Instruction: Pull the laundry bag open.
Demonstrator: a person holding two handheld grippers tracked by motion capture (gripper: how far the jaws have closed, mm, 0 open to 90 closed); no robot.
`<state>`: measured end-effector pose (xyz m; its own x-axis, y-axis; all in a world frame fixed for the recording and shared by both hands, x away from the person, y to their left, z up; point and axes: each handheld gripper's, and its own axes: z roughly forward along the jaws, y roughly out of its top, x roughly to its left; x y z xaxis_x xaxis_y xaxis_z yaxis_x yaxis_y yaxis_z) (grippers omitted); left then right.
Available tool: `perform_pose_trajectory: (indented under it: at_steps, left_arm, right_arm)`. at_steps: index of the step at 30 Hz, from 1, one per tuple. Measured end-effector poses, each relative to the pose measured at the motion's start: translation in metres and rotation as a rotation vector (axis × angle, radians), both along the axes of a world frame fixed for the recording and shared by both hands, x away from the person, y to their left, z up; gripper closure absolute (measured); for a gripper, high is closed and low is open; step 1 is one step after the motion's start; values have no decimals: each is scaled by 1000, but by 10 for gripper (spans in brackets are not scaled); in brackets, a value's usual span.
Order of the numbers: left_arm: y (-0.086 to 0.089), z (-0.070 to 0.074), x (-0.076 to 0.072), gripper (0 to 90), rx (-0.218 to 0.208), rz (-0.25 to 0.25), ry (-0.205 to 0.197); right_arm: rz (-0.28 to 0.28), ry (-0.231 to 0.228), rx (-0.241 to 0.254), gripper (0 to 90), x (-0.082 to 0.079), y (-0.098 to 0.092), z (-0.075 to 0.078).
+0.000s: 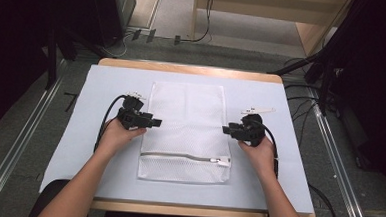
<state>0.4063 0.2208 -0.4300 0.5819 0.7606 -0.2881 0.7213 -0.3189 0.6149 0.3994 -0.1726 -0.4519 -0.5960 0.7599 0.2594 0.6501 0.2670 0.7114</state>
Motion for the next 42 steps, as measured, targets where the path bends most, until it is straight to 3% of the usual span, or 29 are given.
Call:
perform_pose_trajectory:
  at_steps: [13,25,30,42]
  left_arm:
    - [-16,10,-15,383,-2,-86,-18]
    - [-46,15,-30,380,2,-184,-30]
    - [-62,13,-32,377,10,-216,-31]
    - [-91,9,-40,383,25,-283,-44]
  right_arm:
    - [62,-33,13,583,-27,-3,4]
    - [79,-15,14,626,-53,-10,3]
    - [91,1,-2,671,-58,-9,-1]
    - [140,68,-31,870,-66,-6,-7]
